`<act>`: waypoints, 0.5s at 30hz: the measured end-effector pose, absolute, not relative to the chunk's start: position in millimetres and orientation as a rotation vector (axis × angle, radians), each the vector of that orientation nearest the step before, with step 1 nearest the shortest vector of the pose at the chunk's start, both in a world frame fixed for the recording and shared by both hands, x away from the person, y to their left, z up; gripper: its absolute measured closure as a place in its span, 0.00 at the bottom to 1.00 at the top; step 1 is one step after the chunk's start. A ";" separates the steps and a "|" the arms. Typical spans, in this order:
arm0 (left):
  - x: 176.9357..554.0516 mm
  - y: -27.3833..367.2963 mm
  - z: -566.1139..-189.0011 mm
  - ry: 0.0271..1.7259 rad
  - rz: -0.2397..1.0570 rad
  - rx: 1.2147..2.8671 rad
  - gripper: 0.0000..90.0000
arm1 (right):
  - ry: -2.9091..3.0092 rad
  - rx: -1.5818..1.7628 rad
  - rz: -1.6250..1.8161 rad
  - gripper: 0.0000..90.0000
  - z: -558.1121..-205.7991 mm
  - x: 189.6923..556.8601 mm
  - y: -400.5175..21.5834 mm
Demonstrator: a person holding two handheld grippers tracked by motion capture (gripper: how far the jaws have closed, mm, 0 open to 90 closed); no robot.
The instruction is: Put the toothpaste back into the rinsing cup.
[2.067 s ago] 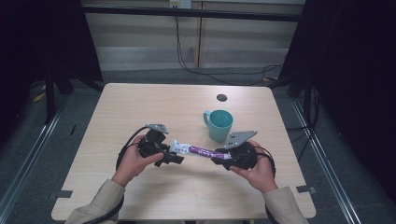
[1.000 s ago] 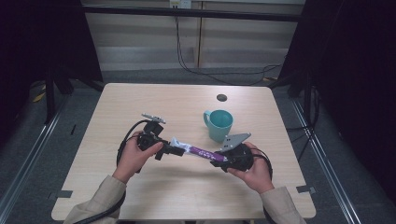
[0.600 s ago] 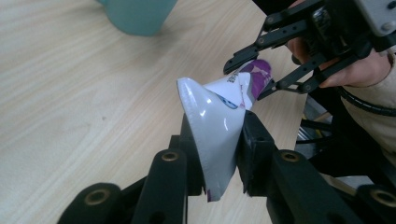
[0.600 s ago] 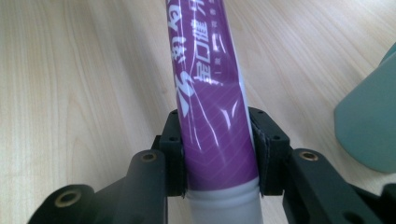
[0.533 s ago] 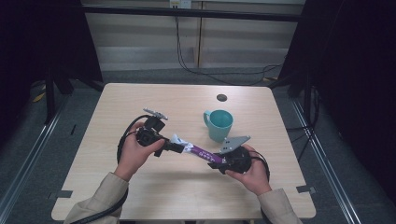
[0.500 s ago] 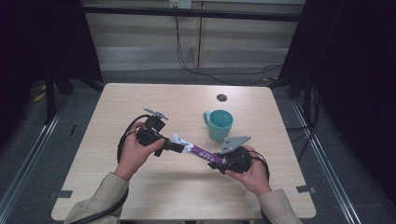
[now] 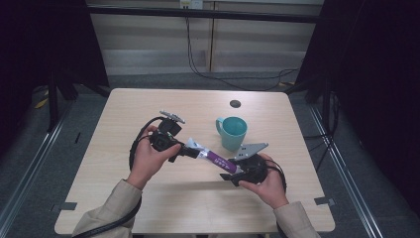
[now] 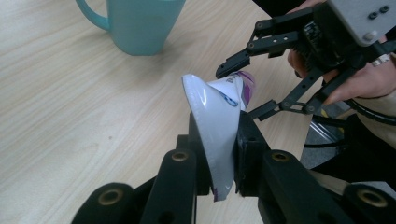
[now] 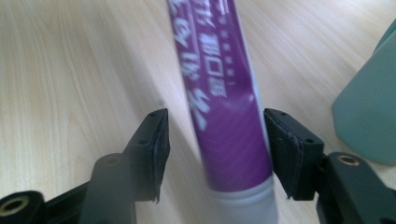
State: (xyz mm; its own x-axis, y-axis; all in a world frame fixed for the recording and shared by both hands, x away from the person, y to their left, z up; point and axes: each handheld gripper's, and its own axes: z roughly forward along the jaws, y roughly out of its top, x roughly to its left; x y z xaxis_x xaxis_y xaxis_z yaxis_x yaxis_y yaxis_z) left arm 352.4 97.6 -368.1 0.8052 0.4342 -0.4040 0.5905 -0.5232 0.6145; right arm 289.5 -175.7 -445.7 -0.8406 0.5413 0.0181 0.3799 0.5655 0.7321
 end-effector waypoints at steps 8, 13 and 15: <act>351.0 91.6 -361.9 0.759 -0.206 2.241 0.89 | 2.572 0.725 1.071 0.41 -420.1 291.1 -166.4; 349.7 86.8 -362.1 0.749 -0.186 2.265 0.90 | 2.574 0.717 1.064 0.42 -414.1 294.0 -160.9; 348.6 82.2 -362.9 0.750 -0.183 2.271 0.90 | 2.589 0.695 1.046 0.43 -409.8 295.3 -154.8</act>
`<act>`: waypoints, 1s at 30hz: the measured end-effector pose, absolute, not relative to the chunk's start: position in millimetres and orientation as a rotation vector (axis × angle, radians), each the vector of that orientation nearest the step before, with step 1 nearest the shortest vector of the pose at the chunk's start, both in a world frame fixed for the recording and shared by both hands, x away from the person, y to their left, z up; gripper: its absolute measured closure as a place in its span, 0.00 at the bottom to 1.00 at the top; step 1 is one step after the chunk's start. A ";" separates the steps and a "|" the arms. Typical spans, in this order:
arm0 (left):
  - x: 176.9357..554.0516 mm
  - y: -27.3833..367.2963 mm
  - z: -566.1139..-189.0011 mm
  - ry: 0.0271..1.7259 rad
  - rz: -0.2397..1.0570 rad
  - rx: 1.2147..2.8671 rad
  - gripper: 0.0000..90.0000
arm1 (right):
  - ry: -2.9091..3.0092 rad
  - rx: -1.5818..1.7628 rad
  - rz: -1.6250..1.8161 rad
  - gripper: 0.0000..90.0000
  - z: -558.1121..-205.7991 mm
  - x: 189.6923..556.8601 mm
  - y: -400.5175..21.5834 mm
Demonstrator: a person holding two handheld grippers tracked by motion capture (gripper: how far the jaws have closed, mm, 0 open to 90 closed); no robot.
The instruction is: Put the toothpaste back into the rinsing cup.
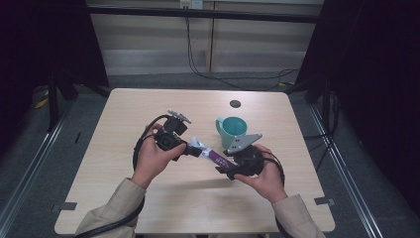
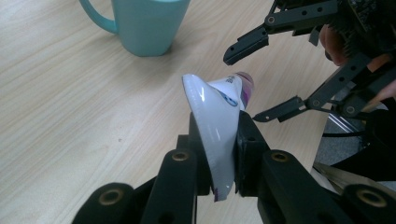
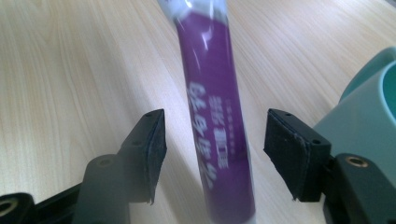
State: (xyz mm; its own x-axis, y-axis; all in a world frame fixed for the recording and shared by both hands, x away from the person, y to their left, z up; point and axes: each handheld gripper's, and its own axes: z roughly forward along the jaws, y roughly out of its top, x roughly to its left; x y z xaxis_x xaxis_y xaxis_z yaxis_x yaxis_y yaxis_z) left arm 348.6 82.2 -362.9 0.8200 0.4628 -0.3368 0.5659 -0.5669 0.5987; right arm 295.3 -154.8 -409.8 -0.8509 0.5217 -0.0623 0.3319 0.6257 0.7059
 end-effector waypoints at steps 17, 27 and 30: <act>344.1 69.5 -363.0 0.709 -0.184 2.293 0.90 | 2.607 0.627 0.929 0.63 -399.5 303.0 -136.1; 341.0 70.9 -364.1 0.653 -0.153 2.251 0.85 | 2.611 0.591 0.912 0.82 -396.3 298.3 -135.1; 340.1 77.2 -364.4 0.634 -0.127 2.188 0.72 | 2.598 0.607 0.912 0.83 -392.7 296.9 -138.5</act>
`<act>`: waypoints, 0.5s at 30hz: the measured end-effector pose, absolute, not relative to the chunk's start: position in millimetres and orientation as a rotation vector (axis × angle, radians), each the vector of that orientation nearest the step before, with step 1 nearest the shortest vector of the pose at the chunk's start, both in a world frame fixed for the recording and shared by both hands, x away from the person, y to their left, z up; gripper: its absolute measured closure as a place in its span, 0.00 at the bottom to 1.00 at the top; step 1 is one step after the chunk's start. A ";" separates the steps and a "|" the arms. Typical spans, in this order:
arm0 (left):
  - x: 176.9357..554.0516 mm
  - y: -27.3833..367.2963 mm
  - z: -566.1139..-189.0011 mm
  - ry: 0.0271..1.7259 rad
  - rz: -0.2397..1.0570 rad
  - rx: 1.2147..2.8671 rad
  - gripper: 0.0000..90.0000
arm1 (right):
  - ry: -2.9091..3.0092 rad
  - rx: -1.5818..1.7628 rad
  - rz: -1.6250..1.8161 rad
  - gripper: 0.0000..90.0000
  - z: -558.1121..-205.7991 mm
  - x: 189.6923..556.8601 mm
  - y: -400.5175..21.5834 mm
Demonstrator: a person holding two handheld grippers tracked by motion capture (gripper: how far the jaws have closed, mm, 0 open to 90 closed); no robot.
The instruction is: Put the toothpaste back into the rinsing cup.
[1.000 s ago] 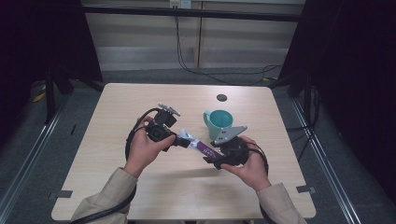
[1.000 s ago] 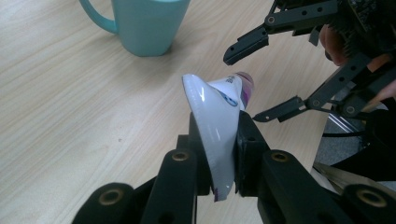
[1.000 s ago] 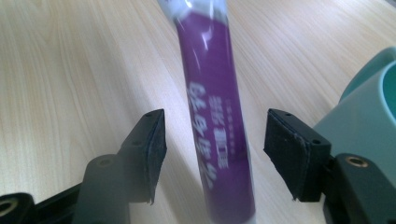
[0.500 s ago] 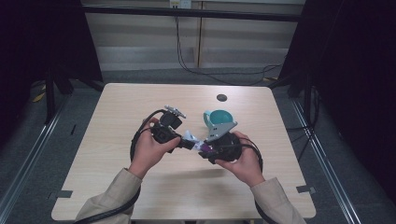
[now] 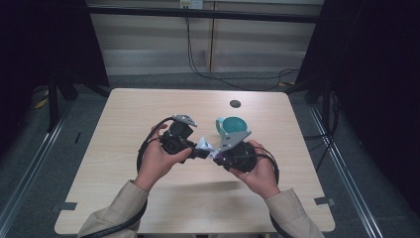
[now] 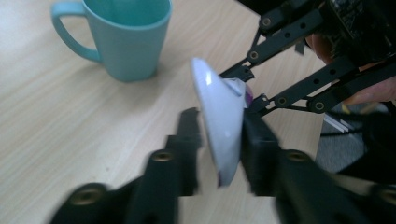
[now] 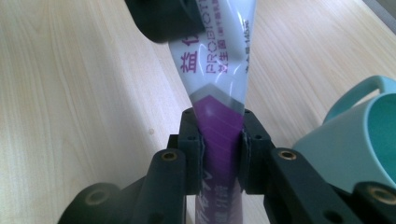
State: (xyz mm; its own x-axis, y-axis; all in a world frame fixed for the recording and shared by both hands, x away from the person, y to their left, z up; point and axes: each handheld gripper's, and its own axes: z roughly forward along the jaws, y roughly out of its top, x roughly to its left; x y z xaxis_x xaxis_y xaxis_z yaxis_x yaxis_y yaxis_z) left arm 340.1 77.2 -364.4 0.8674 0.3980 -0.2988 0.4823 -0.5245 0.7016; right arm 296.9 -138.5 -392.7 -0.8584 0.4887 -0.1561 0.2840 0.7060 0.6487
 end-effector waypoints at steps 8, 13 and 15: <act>340.6 95.5 -367.2 0.613 -0.109 2.108 0.52 | 2.536 0.686 0.924 0.83 -384.8 297.1 -163.1; 339.0 103.2 -381.9 0.602 -0.073 2.107 0.46 | 2.525 0.741 0.970 0.84 -384.6 298.7 -175.7; 338.6 105.3 -392.1 0.603 -0.053 2.124 0.43 | 2.516 0.759 0.989 0.84 -385.5 298.9 -179.0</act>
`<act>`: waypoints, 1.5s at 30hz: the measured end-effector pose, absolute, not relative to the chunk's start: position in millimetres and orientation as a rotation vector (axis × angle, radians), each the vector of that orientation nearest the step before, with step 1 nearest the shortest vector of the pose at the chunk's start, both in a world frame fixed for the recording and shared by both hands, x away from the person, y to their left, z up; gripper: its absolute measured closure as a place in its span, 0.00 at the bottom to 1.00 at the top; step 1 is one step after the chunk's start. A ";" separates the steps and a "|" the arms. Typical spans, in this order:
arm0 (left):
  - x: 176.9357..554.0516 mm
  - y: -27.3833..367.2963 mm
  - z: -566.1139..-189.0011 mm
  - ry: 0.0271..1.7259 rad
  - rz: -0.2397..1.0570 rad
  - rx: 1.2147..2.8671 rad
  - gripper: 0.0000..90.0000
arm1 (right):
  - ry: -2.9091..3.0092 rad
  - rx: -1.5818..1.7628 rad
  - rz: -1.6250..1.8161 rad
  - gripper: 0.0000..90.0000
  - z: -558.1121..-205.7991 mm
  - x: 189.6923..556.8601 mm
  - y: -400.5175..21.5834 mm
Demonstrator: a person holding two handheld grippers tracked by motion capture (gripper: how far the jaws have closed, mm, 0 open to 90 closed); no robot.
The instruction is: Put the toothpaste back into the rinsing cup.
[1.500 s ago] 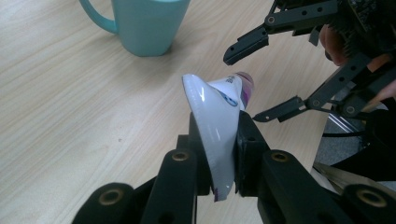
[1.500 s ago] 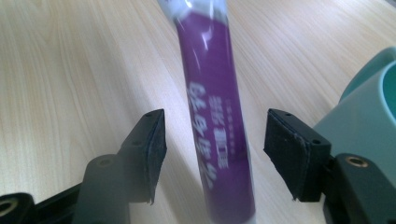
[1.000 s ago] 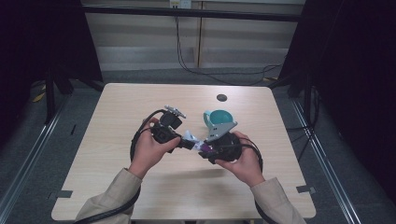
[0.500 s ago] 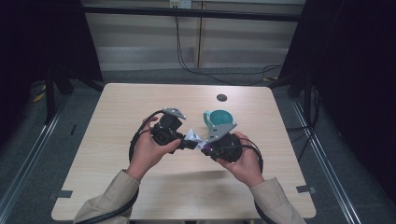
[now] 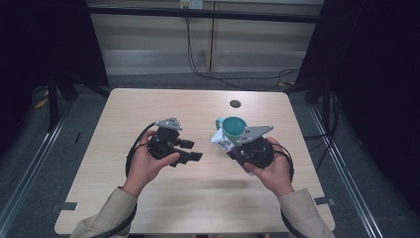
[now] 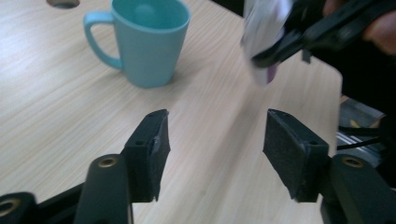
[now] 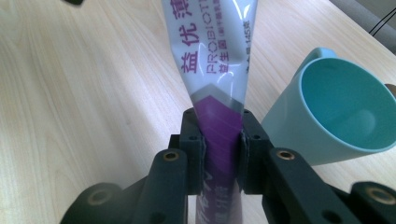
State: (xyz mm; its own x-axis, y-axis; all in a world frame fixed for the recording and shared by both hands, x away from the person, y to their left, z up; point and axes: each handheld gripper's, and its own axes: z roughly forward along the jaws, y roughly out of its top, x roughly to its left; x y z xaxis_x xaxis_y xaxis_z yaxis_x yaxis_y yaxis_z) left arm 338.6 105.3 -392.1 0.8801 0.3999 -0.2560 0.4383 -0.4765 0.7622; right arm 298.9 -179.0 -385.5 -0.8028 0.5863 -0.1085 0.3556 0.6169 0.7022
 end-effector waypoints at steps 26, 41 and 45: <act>335.5 138.1 -490.4 0.701 0.124 2.253 0.30 | 2.344 0.961 1.302 0.84 -372.2 314.7 -211.2; 328.5 146.2 -502.7 0.706 0.222 2.277 0.26 | 2.310 0.968 1.346 0.84 -362.2 324.1 -211.9; 326.9 145.5 -505.2 0.677 0.239 2.276 0.23 | 2.293 0.973 1.366 0.84 -356.9 327.1 -213.0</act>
